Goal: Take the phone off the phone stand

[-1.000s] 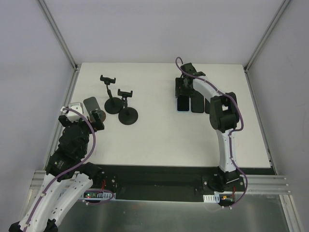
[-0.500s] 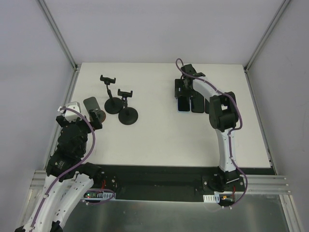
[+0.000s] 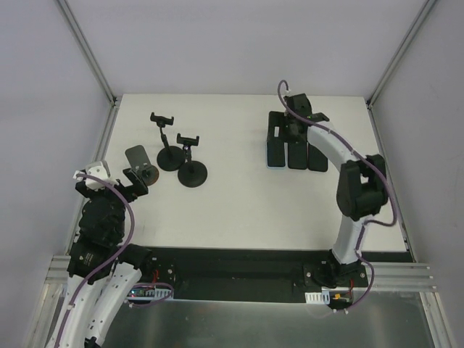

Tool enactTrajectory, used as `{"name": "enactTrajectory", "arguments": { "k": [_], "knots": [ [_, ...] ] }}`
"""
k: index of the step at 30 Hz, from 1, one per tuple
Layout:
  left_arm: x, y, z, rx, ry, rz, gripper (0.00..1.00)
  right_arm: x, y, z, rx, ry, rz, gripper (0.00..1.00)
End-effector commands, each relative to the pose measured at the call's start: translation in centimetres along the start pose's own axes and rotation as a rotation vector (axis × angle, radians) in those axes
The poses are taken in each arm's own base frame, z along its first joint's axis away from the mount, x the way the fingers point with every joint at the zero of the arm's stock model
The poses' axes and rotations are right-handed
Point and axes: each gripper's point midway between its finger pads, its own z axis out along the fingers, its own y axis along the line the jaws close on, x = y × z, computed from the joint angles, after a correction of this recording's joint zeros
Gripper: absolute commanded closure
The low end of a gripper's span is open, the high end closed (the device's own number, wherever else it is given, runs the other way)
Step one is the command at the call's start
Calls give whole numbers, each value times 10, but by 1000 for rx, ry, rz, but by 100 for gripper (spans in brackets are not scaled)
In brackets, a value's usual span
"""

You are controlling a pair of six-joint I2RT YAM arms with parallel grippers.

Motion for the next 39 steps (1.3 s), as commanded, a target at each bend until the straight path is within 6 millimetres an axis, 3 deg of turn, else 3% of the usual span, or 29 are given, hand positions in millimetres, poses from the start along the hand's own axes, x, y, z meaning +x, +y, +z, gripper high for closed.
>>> {"name": "enactTrajectory", "arguments": {
  "k": [1,2,4,5,6,7,8,10,11,13,14,16,19,20,22,23,25,26,33,39],
  "knots": [
    [-15,3,-5,-8,-78,-78,1,-61,13,-104,-95,-315,-12,4],
    [-17,4,-6,-10,-86,-88,1,-59,9,-129,-93,-361,-9,4],
    [-21,7,-10,-15,-111,-110,1,-59,-2,-155,-57,-437,-31,4],
    [-22,8,-12,-15,-119,-114,1,-63,-6,-190,-56,-520,-36,4],
    [-21,9,-13,-19,-126,-116,1,-49,-15,-192,-32,-527,-32,4],
    [-25,11,-16,-16,-145,-126,1,-48,-26,-205,11,-572,-20,4],
    [-26,13,-17,-22,-159,-133,1,-45,-32,-238,12,-656,-7,4],
    [-31,17,-22,-30,-189,-154,1,-27,-48,-248,52,-709,13,4],
    [-33,19,-24,-34,-202,-163,1,-22,-54,-279,47,-795,23,4],
    [-37,23,-29,-39,-233,-176,1,-3,-73,-287,103,-843,40,4],
    [-39,24,-31,-41,-247,-181,1,3,-80,-315,103,-924,62,4],
    [-41,30,-35,-56,-277,-200,1,21,-98,-339,147,-1009,94,4],
    [-46,35,-41,-65,-319,-230,1,41,-116,-350,204,-1063,99,4],
    [-46,36,-41,-66,-322,-231,1,49,-120,-365,203,-1112,106,4],
    [-48,37,-44,-66,-334,-234,1,61,-132,-377,243,-1164,100,4],
    [-48,38,-44,-69,-335,-233,1,67,-136,-368,263,-1152,93,4],
    [-48,39,-44,-75,-336,-225,1,76,-143,-368,291,-1173,98,4],
    [-47,39,-44,-78,-335,-225,1,81,-145,-357,299,-1156,94,4],
    [-41,42,-41,-95,-334,-218,1,88,-146,-342,273,-1250,124,4],
    [-40,36,-39,-64,-324,-203,1,85,-143,-344,254,-1274,126,4]
  ]
}}
